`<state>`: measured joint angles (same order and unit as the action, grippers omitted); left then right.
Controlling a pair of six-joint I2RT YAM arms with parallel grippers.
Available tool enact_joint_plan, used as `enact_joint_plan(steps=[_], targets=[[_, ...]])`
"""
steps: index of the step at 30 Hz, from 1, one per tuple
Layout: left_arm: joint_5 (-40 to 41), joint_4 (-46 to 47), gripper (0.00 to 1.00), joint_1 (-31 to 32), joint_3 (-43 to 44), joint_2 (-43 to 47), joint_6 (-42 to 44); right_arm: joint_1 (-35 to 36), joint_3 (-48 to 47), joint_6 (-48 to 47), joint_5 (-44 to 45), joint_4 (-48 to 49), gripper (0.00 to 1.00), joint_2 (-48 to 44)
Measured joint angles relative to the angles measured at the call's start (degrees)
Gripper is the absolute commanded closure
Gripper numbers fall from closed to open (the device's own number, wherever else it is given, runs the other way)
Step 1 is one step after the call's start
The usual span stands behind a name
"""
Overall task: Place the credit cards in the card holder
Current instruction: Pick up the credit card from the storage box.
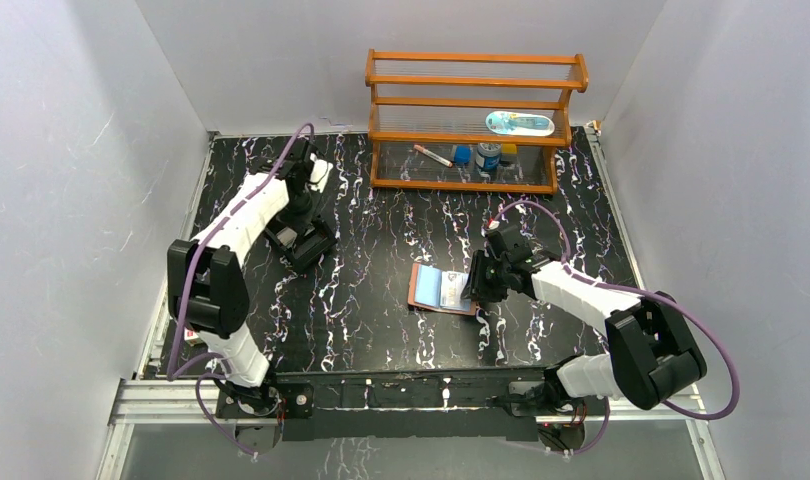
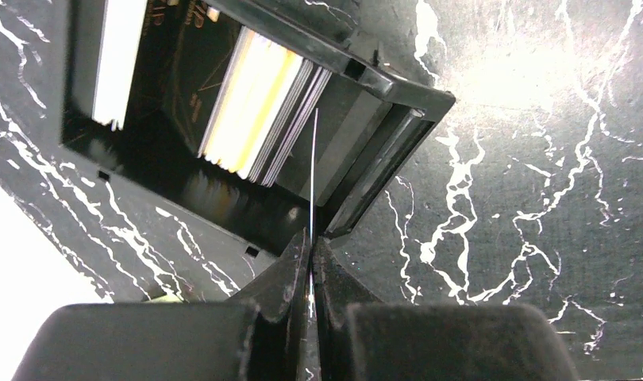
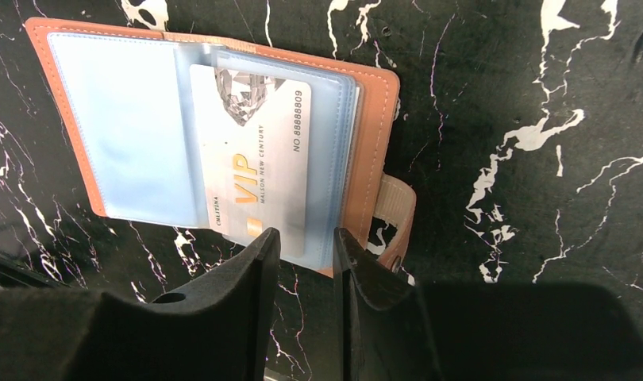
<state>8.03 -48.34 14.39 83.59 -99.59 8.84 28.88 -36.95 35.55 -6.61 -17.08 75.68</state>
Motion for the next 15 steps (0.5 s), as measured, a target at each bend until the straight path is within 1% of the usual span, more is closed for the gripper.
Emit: enact_joint_plan(steps=[4,7,11,15], targets=[[0.5,-1.2,1.0,0.0,1.9,2.5,-3.0,0.0,0.0,0.0,0.0,-0.1,0.6,-0.2],[-1.5,-1.0,1.0,0.0,3.3,5.9,-5.6,0.0,0.0,0.1,-0.3,-0.6,0.6,-0.8],[-8.7,1.4,1.0,0.0,3.4,11.6,-9.9,0.0,0.0,0.3,-1.9,-1.2,0.59,-2.4],[-19.3,8.0,1.0,0.0,-0.3,18.0,-15.8,0.0,-0.3,0.7,-5.4,-0.7,0.59,-4.9]])
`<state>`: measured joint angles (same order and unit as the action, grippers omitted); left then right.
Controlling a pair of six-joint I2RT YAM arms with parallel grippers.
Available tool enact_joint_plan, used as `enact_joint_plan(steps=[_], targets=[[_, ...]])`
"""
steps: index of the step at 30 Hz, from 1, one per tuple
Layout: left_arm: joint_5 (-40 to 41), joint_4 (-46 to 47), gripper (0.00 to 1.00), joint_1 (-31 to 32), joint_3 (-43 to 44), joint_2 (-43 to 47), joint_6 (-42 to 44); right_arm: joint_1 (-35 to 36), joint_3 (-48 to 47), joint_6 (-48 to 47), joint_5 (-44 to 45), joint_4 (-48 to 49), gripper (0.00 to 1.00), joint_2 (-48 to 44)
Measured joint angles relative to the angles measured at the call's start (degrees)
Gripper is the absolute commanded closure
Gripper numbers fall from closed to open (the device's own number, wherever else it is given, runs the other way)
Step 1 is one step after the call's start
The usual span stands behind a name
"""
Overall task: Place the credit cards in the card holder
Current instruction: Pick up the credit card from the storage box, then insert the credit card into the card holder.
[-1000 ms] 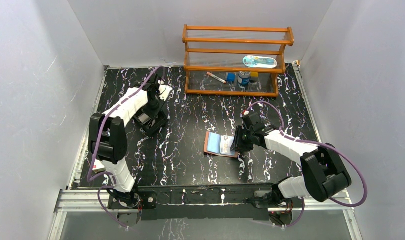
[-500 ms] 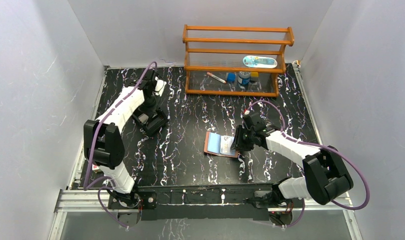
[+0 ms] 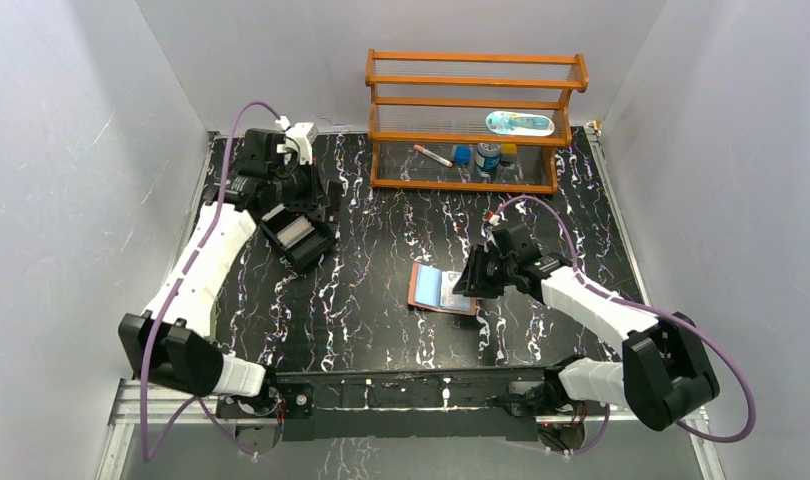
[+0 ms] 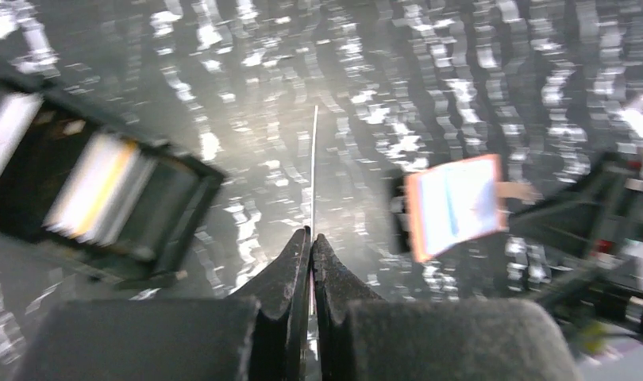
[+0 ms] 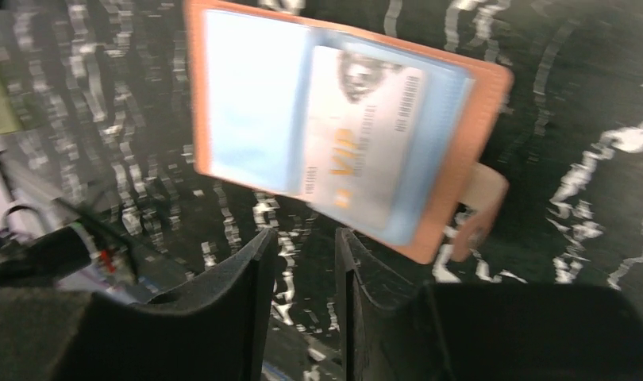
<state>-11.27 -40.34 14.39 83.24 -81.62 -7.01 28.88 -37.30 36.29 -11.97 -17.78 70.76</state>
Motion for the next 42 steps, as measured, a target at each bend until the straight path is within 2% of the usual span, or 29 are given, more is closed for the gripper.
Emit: enact_joint_plan(steps=[6,8,14,21,26,34,42], targets=[[-17.9,14.2,1.0,0.1,-10.8,6.1,-13.0,0.0,0.0,4.8,-8.6,7.6,0.61,-5.7],[-23.3,21.8,1.0,0.2,-16.0,7.1,-19.7,0.0,0.0,8.0,-10.4,11.9,0.62,-8.3],[-31.9,40.0,1.0,1.6,-28.4,9.5,-36.0,0.0,-0.1,19.0,-12.5,25.4,0.66,-13.0],[-40.2,58.2,1.0,4.2,-36.2,9.2,-49.6,0.0,-2.3,28.1,-14.4,32.4,0.66,-7.5],[-42.9,63.3,1.0,6.9,-37.0,7.9,-52.4,0.0,-2.4,32.1,-16.7,37.3,0.66,-3.9],[-45.0,66.3,1.0,9.4,-37.0,5.6,-53.4,0.0,-2.4,34.6,-19.5,41.7,0.68,-2.2],[-45.3,66.9,1.0,10.0,-37.0,4.1,-53.8,-0.2,-2.3,35.0,-18.3,40.5,0.56,-3.0]])
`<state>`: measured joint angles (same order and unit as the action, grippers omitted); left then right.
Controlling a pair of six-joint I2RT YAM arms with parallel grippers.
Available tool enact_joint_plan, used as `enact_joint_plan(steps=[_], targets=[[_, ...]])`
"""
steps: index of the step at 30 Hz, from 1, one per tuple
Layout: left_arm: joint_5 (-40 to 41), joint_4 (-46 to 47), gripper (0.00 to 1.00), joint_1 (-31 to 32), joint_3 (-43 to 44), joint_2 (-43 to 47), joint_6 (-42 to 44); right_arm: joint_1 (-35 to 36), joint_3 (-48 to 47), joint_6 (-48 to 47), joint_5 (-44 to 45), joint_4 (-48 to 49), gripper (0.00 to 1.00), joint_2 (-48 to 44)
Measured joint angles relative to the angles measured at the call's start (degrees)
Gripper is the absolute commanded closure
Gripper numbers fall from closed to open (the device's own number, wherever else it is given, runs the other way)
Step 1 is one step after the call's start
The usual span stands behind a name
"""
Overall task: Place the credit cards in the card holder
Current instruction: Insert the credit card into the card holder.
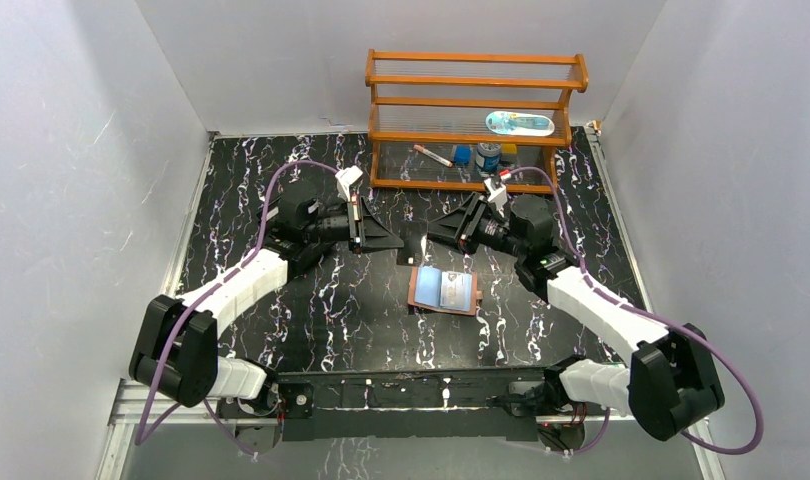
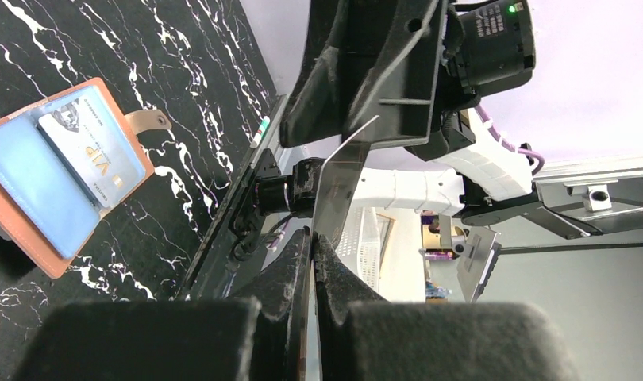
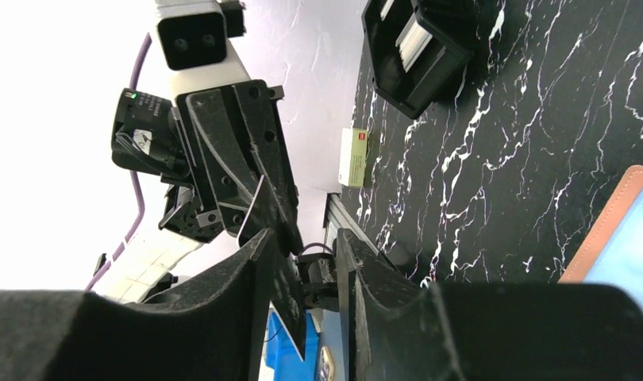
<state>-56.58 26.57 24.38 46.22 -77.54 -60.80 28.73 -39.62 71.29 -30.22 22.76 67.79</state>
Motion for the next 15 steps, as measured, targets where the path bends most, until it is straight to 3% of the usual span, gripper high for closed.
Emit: enact_joint_plan(steps=[15], targets=[[0.2,-1.5,1.0,1.4,0.0,0.1,0.8,-0.3,0.0,-2.5,3.1,-3.5,0.51,-4.4]])
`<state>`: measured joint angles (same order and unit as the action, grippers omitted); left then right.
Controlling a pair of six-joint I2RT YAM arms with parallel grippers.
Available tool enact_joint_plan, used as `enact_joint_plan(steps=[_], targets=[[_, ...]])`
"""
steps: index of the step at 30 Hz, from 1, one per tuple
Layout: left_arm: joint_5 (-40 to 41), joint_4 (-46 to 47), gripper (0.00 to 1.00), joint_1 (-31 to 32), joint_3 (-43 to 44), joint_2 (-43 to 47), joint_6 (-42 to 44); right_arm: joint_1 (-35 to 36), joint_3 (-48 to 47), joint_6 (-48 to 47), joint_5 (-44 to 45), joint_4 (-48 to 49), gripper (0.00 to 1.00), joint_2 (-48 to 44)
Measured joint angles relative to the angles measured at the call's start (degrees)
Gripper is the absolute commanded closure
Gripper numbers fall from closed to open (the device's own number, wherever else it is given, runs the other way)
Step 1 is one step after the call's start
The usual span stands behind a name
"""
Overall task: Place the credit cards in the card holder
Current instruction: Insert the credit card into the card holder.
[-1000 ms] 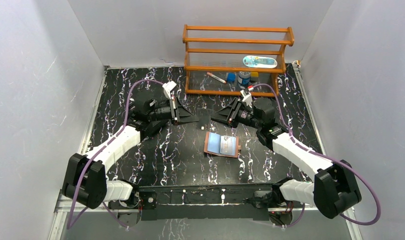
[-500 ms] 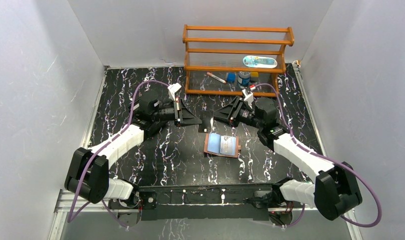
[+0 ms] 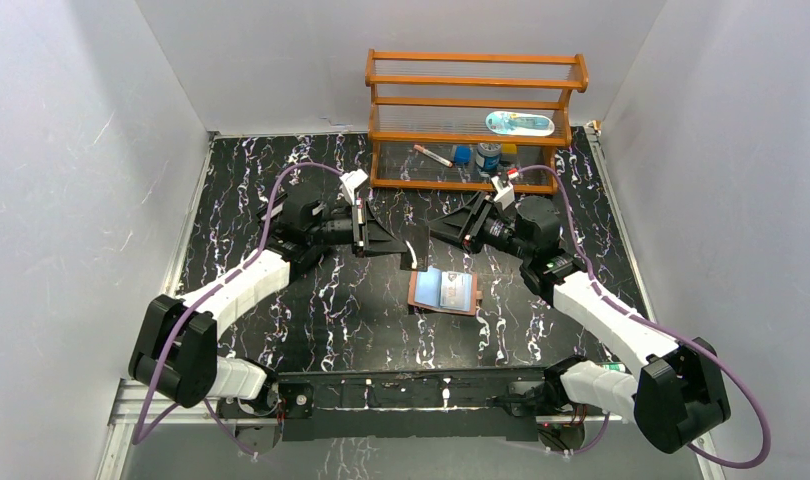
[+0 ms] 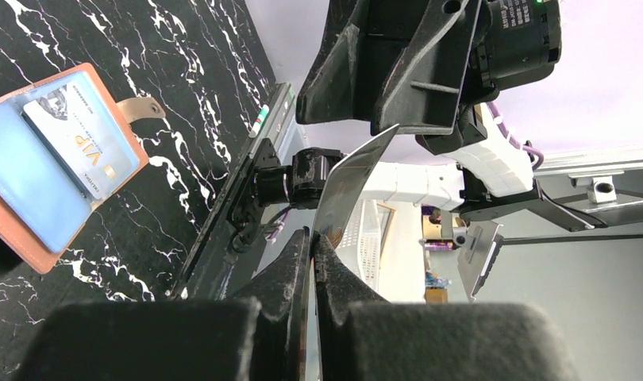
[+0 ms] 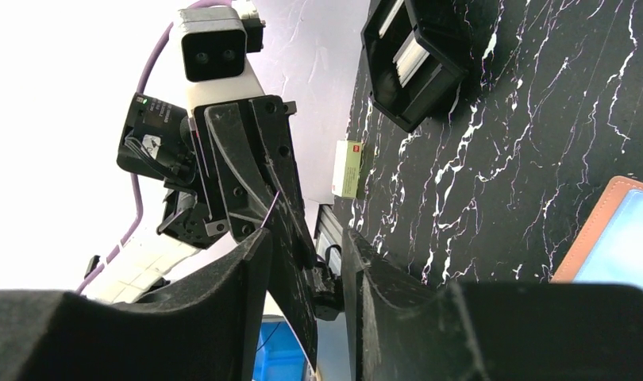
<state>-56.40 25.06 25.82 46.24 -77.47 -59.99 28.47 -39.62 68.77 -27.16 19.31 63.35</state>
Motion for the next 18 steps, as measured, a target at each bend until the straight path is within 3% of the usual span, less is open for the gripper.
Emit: enact_joint_plan(steps=[11,18], targets=[[0.7,-2.0,1.0,0.6,0.0,0.1,1.0,0.0,0.0,-1.1,2.2,-2.9,0.48,-3.3],[0.9,-2.3,1.0,0.6,0.0,0.1,0.9,0.0,0.0,-2.0,1.5,-3.0,0.58,-3.1]])
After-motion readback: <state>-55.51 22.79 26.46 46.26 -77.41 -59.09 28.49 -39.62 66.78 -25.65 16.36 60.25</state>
